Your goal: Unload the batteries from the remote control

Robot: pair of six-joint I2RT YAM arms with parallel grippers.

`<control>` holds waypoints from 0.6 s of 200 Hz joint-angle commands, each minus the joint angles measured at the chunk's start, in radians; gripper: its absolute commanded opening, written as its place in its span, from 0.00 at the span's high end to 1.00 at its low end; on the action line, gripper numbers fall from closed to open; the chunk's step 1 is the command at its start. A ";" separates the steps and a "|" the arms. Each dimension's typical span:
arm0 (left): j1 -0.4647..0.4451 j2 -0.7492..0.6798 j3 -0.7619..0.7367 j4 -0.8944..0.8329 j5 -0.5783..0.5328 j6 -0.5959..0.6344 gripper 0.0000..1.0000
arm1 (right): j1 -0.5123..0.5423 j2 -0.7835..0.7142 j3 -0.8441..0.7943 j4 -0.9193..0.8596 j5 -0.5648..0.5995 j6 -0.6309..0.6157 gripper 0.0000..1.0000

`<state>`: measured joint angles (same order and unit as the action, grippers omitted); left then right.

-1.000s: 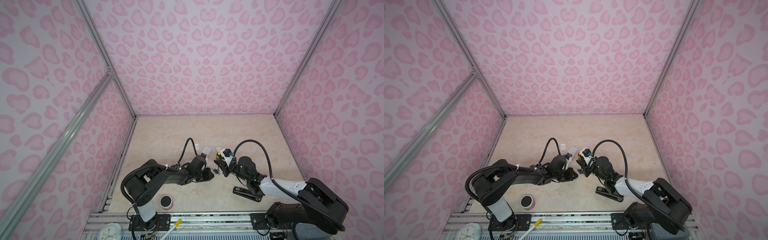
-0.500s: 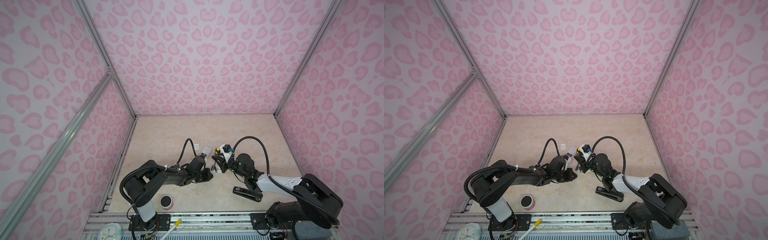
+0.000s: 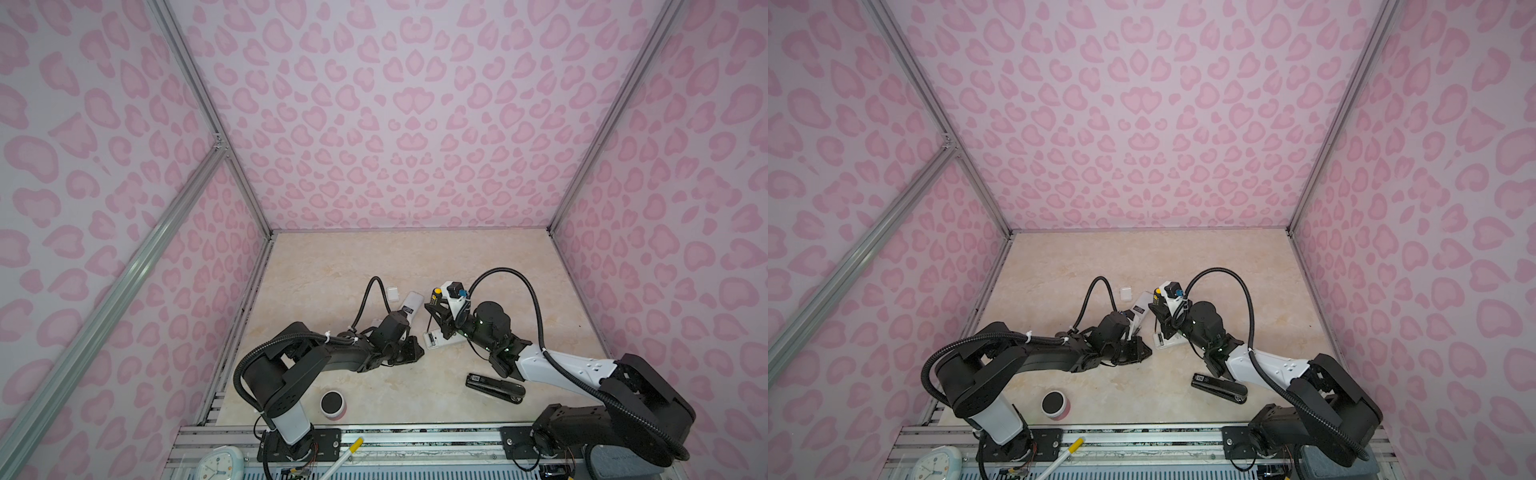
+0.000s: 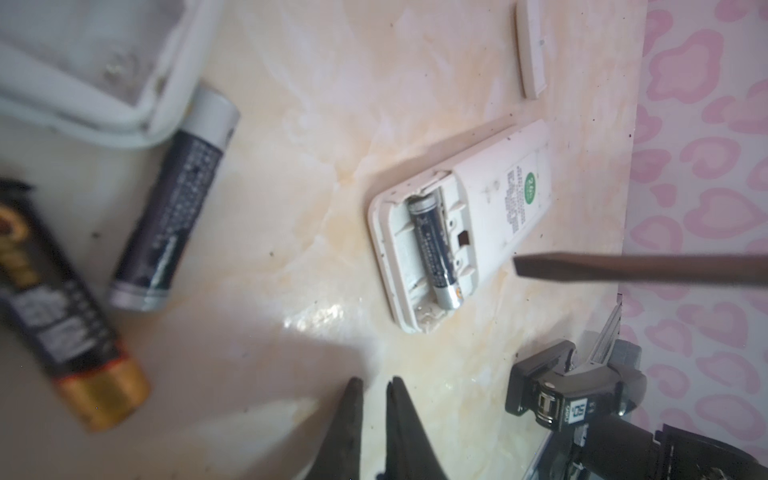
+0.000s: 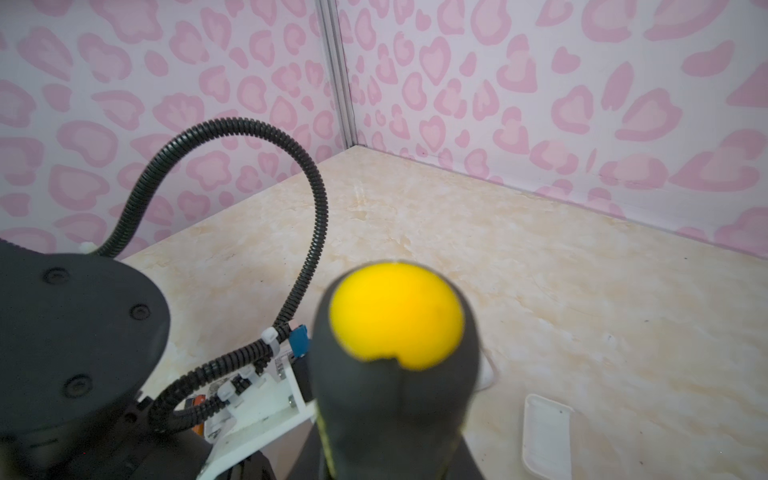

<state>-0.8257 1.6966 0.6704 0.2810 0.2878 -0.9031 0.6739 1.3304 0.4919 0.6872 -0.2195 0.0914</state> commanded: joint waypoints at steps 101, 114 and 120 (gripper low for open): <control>0.016 0.036 0.041 -0.015 0.012 0.013 0.78 | 0.002 0.051 -0.025 -0.023 0.036 -0.039 1.00; 0.017 0.043 0.044 -0.013 0.016 0.010 0.78 | 0.002 0.057 -0.025 -0.017 0.030 -0.034 1.00; 0.017 0.047 0.046 -0.013 0.017 0.012 0.78 | 0.002 0.059 -0.026 -0.012 0.027 -0.029 1.00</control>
<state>-0.8112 1.7287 0.7071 0.2790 0.3004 -0.9031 0.6743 1.3766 0.4747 0.6552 -0.1875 0.0639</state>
